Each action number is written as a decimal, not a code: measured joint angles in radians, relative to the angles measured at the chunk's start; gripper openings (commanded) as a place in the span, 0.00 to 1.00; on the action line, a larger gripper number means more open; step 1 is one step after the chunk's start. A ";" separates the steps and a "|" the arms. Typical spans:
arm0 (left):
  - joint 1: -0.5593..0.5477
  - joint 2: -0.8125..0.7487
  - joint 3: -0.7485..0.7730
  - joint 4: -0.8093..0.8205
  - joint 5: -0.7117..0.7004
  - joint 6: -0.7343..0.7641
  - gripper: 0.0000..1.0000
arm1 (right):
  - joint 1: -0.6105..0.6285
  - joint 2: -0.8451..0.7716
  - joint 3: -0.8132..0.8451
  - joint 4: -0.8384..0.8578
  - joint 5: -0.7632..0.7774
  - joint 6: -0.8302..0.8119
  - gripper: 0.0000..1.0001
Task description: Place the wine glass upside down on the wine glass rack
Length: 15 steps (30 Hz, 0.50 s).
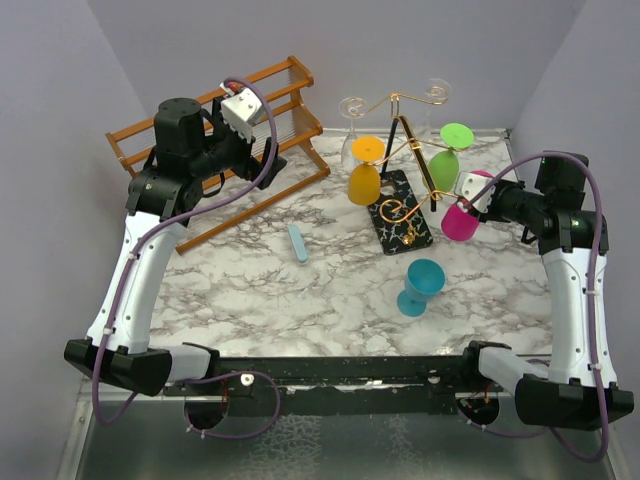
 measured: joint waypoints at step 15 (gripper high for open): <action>0.000 -0.092 -0.100 0.007 -0.001 0.031 0.99 | 0.001 -0.045 -0.013 -0.008 -0.066 0.032 0.47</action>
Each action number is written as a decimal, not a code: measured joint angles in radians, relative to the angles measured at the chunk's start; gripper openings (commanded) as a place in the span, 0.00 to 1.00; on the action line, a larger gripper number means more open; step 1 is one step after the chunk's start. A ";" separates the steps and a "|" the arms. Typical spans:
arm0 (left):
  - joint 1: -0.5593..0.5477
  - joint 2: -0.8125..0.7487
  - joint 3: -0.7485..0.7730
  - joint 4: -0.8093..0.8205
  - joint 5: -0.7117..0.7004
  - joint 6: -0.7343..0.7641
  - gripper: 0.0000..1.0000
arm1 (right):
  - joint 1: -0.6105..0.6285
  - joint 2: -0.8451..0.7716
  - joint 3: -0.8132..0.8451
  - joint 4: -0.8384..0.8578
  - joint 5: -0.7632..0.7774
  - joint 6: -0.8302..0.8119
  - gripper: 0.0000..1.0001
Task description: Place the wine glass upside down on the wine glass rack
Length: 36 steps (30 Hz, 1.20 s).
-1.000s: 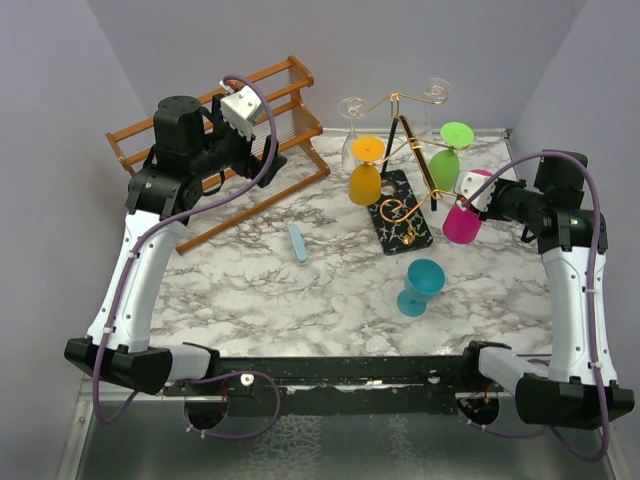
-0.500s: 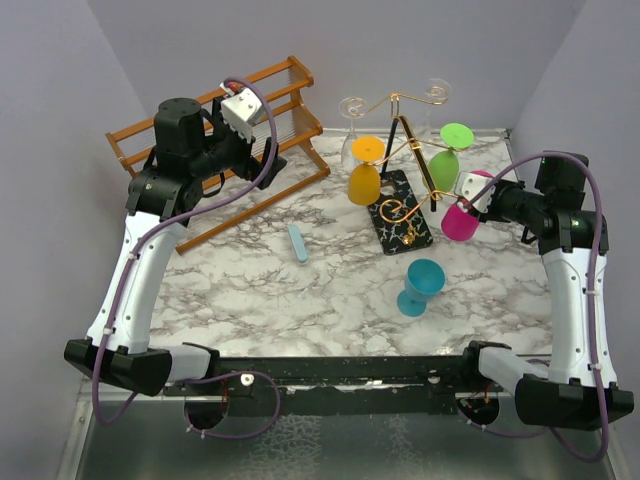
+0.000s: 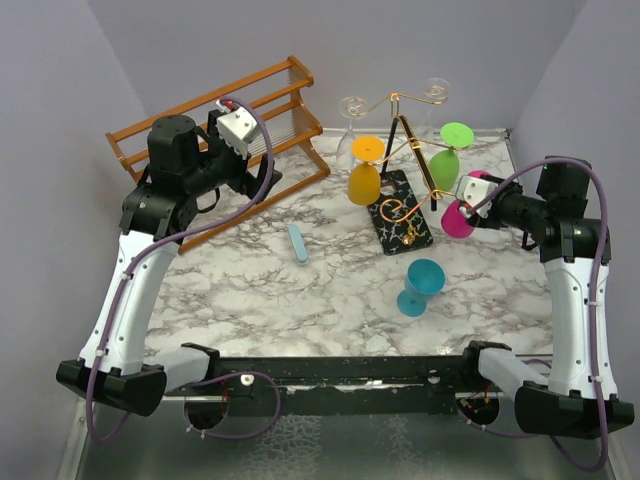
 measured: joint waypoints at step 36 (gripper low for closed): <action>0.005 -0.164 -0.518 0.172 0.006 -0.075 0.96 | 0.000 -0.189 -0.107 0.175 -0.306 0.697 0.54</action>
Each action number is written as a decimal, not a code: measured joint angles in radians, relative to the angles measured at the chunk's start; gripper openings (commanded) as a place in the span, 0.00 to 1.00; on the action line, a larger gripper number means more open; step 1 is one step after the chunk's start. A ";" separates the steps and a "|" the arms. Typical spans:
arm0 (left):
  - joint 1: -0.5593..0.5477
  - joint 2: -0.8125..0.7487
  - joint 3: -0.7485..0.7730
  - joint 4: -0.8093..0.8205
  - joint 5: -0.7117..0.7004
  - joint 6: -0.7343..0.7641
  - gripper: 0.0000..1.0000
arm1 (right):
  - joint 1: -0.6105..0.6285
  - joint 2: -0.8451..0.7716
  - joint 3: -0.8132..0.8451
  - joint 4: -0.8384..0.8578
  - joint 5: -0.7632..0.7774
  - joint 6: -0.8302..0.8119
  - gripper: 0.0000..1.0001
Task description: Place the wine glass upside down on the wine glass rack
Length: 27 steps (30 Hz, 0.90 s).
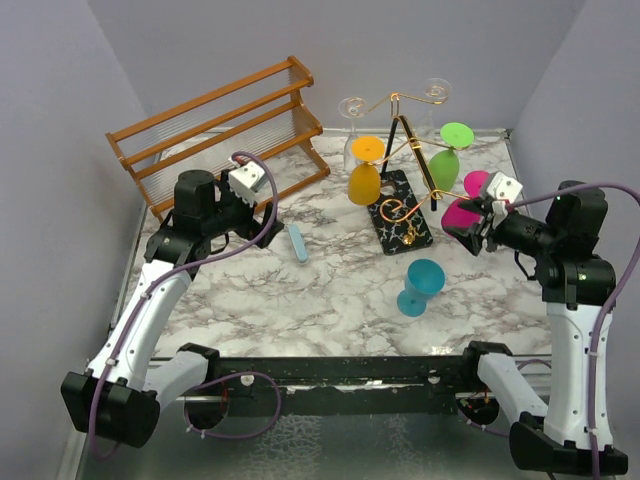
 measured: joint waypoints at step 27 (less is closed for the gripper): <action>0.002 -0.011 -0.076 0.067 0.050 -0.028 0.92 | 0.000 0.018 -0.188 -0.404 0.090 -0.358 0.49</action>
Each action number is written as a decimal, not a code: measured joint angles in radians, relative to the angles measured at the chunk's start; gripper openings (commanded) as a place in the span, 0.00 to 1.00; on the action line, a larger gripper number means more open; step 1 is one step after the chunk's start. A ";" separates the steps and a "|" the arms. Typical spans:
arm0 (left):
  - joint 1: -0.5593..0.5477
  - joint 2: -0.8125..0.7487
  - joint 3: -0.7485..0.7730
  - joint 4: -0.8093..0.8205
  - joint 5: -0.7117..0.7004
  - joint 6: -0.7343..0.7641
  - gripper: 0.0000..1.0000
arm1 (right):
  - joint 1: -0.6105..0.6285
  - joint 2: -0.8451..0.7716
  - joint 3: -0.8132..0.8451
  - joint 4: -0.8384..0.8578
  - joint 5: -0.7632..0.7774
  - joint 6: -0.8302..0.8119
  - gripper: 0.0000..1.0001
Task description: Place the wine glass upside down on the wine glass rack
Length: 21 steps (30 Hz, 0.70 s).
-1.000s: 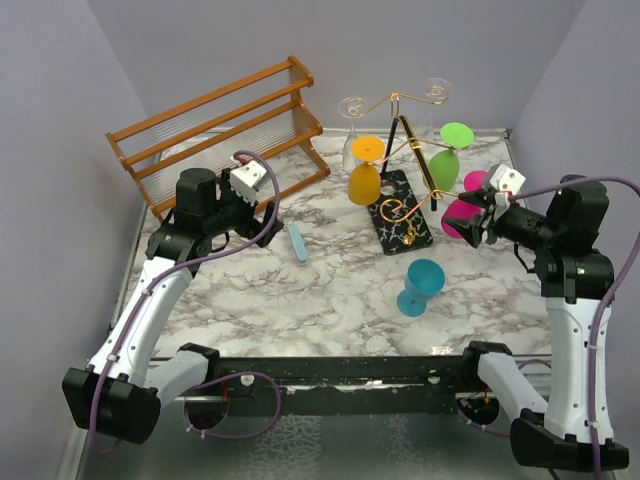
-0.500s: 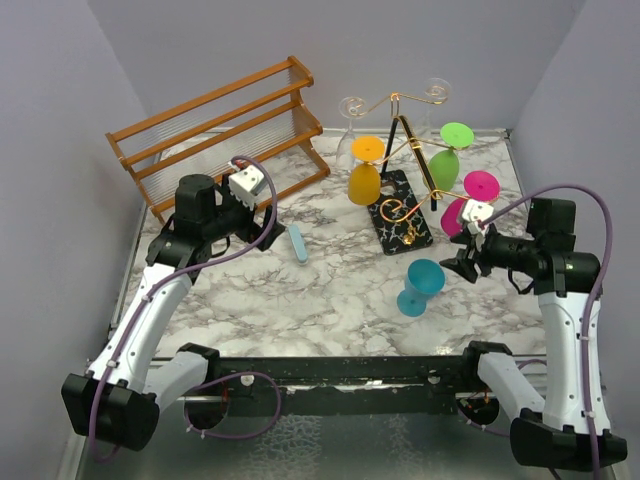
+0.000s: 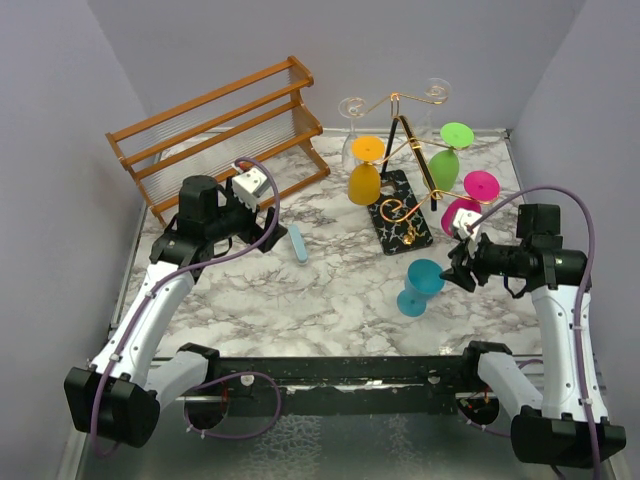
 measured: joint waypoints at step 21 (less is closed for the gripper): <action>0.006 0.002 -0.008 0.018 0.010 0.001 0.92 | 0.002 0.058 -0.025 0.123 0.113 0.145 0.41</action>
